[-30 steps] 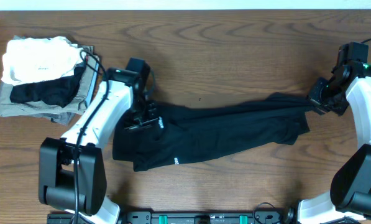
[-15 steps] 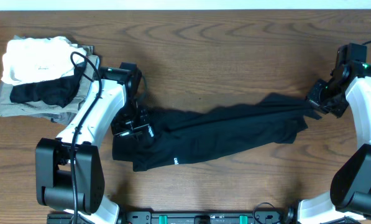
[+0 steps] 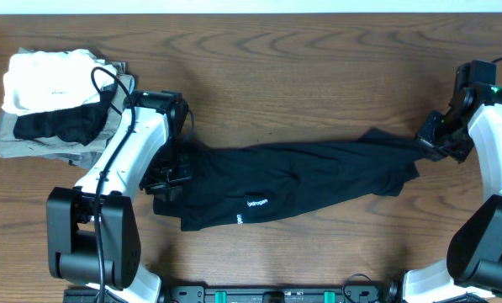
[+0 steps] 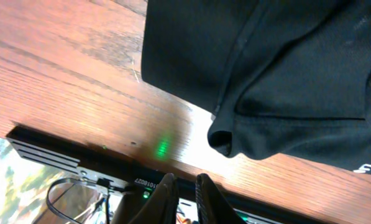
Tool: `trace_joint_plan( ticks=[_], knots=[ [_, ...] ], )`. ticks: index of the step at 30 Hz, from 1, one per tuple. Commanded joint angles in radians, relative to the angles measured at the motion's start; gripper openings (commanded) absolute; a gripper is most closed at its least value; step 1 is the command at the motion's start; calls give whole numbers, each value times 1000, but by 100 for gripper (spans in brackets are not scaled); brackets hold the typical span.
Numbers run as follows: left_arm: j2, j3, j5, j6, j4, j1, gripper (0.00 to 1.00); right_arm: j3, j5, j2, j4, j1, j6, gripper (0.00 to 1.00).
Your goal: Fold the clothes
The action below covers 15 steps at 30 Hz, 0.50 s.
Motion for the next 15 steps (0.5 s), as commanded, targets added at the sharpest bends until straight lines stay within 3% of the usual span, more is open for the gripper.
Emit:
trace_joint_plan(
  ticks=[1,4,8,10,11,15],
  knots=[
    [-13,-2,-25,10,14,5,15,11,26,-7,-6,-5,15,1],
    [-13,-2,61,27,73,4,15,11,26,-7,-6,-5,15,1],
    [-13,-3,341,141,148,-6,17,11,26,-7,-6,-5,15,3],
    [-13,-5,448,177,174,-21,34,11,26,-7,-6,-5,15,8],
    [-13,-7,472,179,180,-32,40,11,26,-7,-6,-5,15,11],
    [-13,-22,499,151,201,-86,43,11,31,-7,-5,-5,15,33]
  ],
)
